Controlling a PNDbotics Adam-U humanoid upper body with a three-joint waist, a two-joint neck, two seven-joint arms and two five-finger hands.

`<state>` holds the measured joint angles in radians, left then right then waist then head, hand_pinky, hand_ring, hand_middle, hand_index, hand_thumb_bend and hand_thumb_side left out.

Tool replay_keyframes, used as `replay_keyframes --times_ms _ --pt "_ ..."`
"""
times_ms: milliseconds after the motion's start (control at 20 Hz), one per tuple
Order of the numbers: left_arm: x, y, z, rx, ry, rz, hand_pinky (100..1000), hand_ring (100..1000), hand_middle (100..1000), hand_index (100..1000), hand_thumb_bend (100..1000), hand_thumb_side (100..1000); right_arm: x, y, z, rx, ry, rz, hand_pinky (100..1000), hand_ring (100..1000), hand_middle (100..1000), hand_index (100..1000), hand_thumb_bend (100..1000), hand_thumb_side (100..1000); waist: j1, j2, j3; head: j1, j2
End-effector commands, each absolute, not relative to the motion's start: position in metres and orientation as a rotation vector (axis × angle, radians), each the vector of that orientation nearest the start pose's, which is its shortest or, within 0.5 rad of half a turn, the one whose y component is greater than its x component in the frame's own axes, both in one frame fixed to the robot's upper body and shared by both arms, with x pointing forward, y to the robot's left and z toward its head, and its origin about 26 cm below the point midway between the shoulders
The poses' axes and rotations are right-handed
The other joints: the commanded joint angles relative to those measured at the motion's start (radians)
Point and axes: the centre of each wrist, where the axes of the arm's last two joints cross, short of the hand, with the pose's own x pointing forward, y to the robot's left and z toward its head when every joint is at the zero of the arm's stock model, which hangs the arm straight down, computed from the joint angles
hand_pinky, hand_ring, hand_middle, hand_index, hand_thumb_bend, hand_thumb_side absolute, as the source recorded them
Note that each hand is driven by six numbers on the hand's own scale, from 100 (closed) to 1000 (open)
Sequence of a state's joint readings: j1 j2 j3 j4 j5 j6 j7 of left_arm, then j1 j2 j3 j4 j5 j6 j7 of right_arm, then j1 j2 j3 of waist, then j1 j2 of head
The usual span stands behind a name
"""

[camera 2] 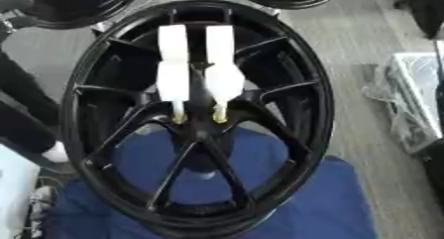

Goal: Pull the pin out of the wheel hub.

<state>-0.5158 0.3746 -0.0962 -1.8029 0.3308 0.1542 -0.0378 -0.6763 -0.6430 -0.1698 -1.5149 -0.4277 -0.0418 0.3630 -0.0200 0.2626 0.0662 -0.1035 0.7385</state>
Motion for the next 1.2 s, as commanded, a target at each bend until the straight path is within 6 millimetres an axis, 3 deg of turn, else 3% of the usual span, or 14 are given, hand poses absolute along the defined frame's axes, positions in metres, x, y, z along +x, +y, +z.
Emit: replay_keyframes --times_ms 50,150,350,550,850,1200 --pt "0.346 0.239 0.226 -0.204 -2.075 -0.421 776 799 836 808 100 605 0.357 -0.352 0.348 0.048 -2.359 0.813 951 797 832 911 100 472 -0.004 -0.024 0.002 -0.008 0.010" --pt "0.346 0.239 0.226 -0.203 -2.073 -0.426 777 799 836 807 100 605 0.346 -0.333 0.375 0.057 -2.407 1.003 944 800 833 913 100 455 -0.007 -0.022 0.004 -0.011 0.009" --pt "0.346 0.240 0.225 -0.201 -2.066 -0.435 777 799 836 807 100 606 0.335 -0.295 0.404 0.112 -2.452 1.319 927 804 833 915 100 405 -0.012 -0.022 0.004 -0.008 0.012" --pt "0.346 0.241 0.224 -0.195 -2.058 -0.444 777 800 836 807 100 606 0.329 -0.259 0.419 0.107 -2.439 1.625 900 790 817 909 216 432 -0.016 -0.022 -0.001 -0.005 0.012" --pt "0.346 0.242 0.222 -0.190 -2.047 -0.457 777 800 836 807 100 607 0.329 -0.222 0.405 0.072 -2.272 2.050 877 767 790 882 276 474 -0.023 -0.025 -0.004 0.000 0.012" --pt "0.347 0.242 0.221 -0.193 -2.039 -0.460 778 801 837 807 100 608 0.354 -0.223 0.386 -0.033 -2.081 2.268 822 674 762 874 339 404 -0.024 -0.026 -0.006 0.005 0.013"
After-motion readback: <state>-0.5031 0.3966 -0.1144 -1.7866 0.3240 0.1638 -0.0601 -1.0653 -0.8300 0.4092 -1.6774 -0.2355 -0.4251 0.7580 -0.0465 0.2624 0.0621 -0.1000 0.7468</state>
